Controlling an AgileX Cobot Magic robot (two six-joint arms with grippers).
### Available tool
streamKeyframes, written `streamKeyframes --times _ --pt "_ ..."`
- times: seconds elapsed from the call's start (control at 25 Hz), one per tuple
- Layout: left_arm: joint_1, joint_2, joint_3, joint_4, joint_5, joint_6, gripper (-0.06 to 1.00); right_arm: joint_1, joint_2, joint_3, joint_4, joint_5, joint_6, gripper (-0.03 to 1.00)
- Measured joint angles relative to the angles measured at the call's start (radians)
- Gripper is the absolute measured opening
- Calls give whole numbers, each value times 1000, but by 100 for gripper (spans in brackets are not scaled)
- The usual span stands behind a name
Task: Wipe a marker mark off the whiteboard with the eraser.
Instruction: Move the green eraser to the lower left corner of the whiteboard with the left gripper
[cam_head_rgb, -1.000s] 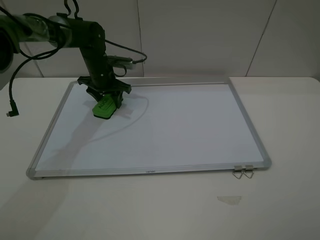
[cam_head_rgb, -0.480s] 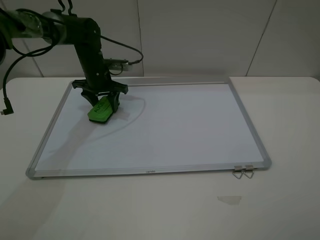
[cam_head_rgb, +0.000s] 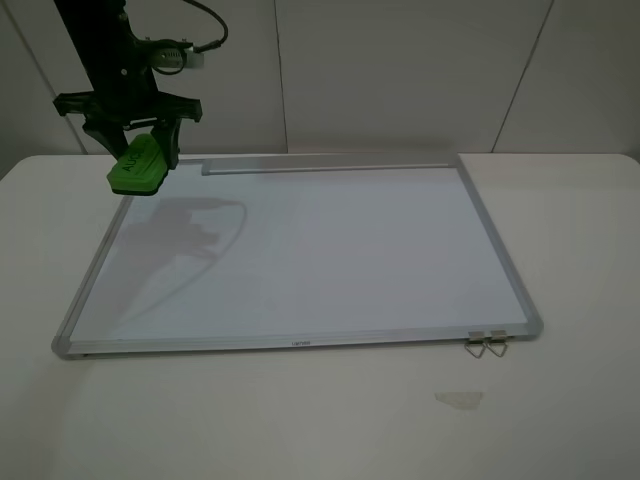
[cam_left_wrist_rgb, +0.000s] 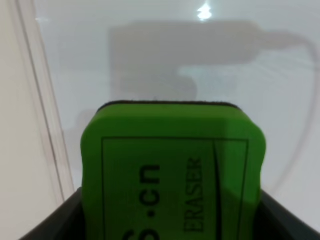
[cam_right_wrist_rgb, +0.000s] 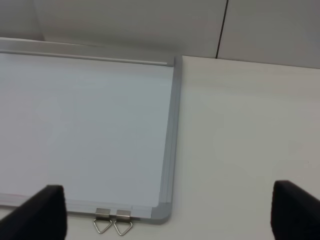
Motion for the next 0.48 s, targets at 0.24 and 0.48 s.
streamKeyframes --times 0.24,0.48 --pt "15 -193 340 46 -154 -136 59 0 0 0 0 0 0 82" --pt "17 -287 682 47 -405 -218 59 0 0 0 0 0 0 82"
